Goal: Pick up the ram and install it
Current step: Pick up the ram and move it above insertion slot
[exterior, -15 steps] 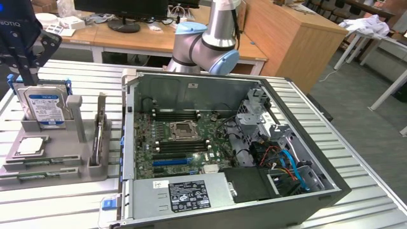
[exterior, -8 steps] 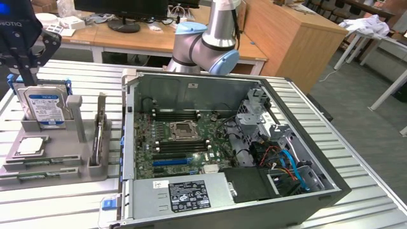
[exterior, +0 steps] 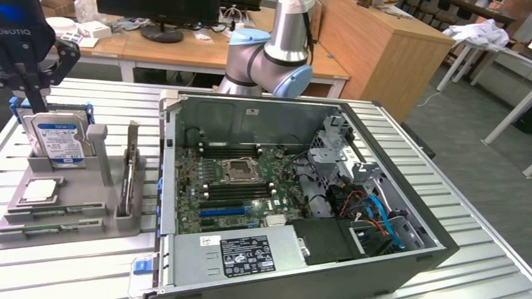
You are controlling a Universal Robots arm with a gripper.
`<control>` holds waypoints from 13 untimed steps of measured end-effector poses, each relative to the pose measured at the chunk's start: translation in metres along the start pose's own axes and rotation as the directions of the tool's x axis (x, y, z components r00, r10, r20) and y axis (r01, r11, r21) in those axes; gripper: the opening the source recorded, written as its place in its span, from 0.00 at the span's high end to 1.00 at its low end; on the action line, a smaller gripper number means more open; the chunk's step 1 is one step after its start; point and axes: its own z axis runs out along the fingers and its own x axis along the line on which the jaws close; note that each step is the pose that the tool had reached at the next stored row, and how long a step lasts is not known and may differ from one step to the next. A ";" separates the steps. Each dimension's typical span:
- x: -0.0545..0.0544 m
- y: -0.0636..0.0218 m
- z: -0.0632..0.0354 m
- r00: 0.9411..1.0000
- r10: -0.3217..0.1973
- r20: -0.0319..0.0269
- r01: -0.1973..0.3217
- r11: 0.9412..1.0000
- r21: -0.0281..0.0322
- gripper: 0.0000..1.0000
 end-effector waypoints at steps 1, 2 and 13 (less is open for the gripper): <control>0.000 0.0000 0.0002 1.000 -0.018 -0.001 0.018 1.000 0.000 0.89; 0.000 0.0000 0.0004 0.999 -0.035 -0.002 0.035 0.999 -0.001 0.89; 0.000 -0.0001 0.0025 0.972 -0.234 -0.010 0.234 0.972 -0.007 0.89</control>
